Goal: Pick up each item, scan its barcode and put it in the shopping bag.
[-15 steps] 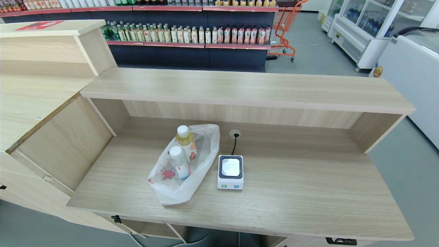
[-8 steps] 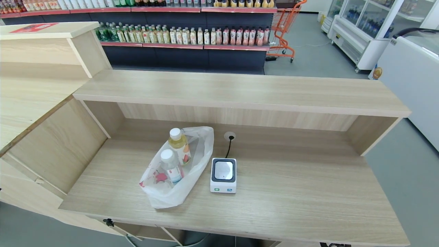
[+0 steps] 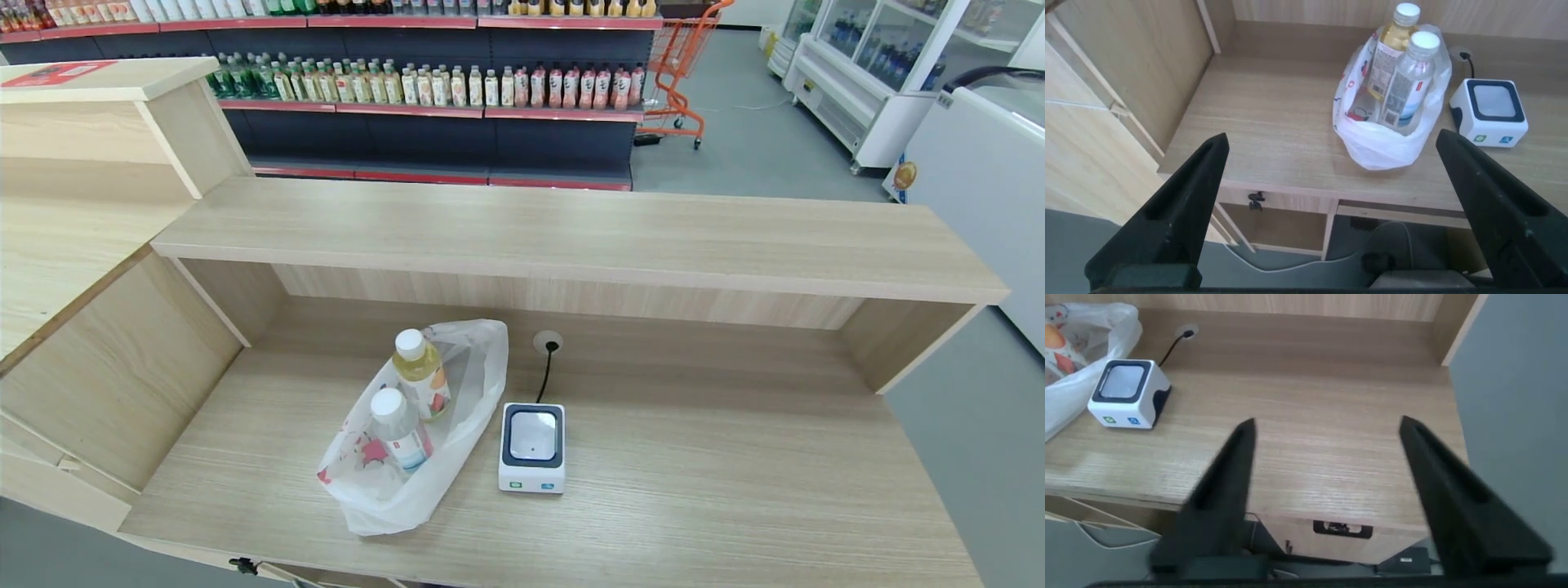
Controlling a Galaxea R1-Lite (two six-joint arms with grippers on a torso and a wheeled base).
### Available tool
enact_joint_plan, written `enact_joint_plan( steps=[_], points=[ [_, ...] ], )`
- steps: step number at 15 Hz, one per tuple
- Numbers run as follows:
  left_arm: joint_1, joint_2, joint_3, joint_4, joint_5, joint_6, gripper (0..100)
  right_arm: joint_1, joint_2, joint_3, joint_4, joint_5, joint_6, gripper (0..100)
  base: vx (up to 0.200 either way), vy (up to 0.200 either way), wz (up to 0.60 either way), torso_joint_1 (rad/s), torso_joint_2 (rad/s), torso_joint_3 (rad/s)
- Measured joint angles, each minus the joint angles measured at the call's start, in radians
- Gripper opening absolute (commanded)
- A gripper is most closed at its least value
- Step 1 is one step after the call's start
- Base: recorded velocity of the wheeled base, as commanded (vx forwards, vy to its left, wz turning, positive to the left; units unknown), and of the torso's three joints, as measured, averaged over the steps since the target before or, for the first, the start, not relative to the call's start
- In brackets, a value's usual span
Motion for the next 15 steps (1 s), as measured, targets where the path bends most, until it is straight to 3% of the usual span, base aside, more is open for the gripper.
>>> enact_joint_plan(
  steps=[15],
  points=[
    [0.000,0.000,0.000,0.000,0.000,0.000,100,0.000,0.000,0.000,-0.001,0.000,0.002,0,0.000,0.000,0.00,0.000,0.00,0.000]
  ],
)
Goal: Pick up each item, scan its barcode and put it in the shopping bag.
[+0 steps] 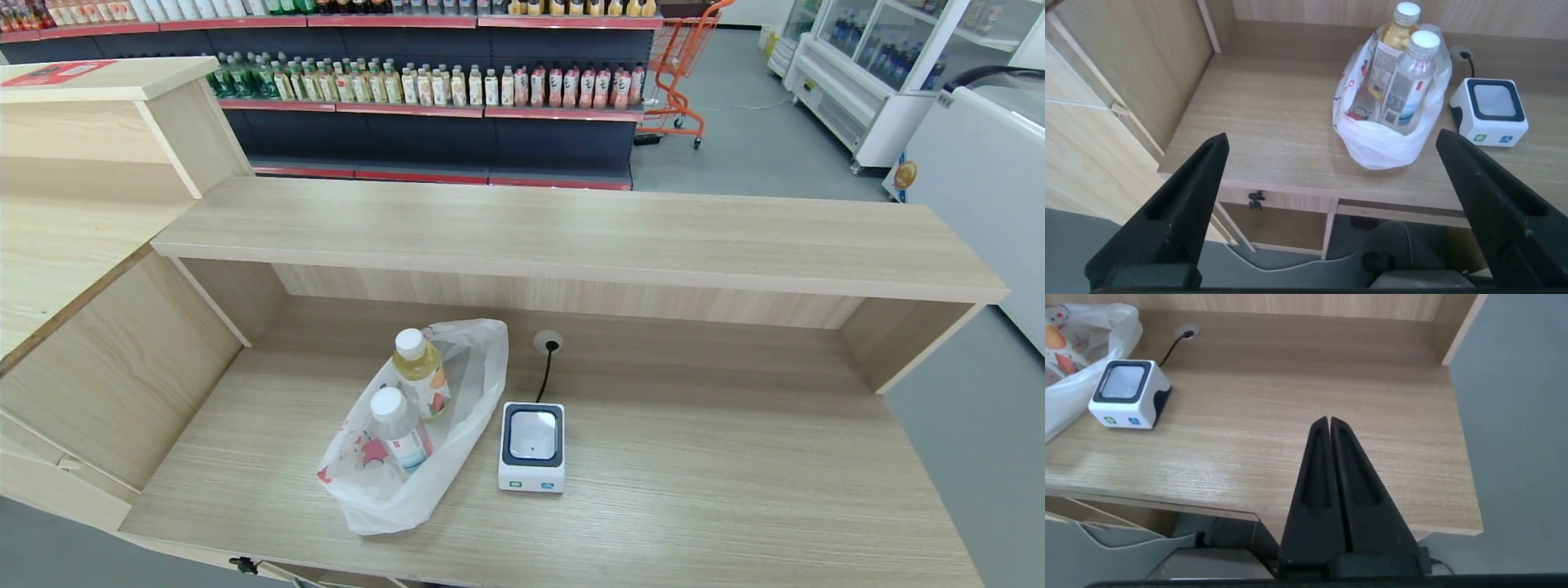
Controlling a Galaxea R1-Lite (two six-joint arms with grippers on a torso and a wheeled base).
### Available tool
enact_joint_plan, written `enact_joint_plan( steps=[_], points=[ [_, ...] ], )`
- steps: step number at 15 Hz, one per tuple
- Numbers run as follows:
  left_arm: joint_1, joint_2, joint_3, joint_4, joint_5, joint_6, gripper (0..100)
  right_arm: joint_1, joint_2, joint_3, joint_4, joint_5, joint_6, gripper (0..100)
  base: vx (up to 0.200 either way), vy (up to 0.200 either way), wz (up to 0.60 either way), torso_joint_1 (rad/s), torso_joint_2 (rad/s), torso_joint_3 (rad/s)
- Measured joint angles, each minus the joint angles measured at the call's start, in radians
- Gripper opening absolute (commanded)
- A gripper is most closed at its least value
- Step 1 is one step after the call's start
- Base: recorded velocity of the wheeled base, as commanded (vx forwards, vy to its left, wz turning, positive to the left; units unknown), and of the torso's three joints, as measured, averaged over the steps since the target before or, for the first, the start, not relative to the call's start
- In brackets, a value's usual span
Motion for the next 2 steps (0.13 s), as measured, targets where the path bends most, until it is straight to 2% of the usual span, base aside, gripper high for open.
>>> enact_joint_plan(
  steps=[2],
  points=[
    [0.000,0.000,0.000,0.000,0.000,0.000,100,0.000,0.000,0.000,0.000,0.000,-0.006,0,0.000,0.000,0.00,0.000,0.00,0.000]
  ],
)
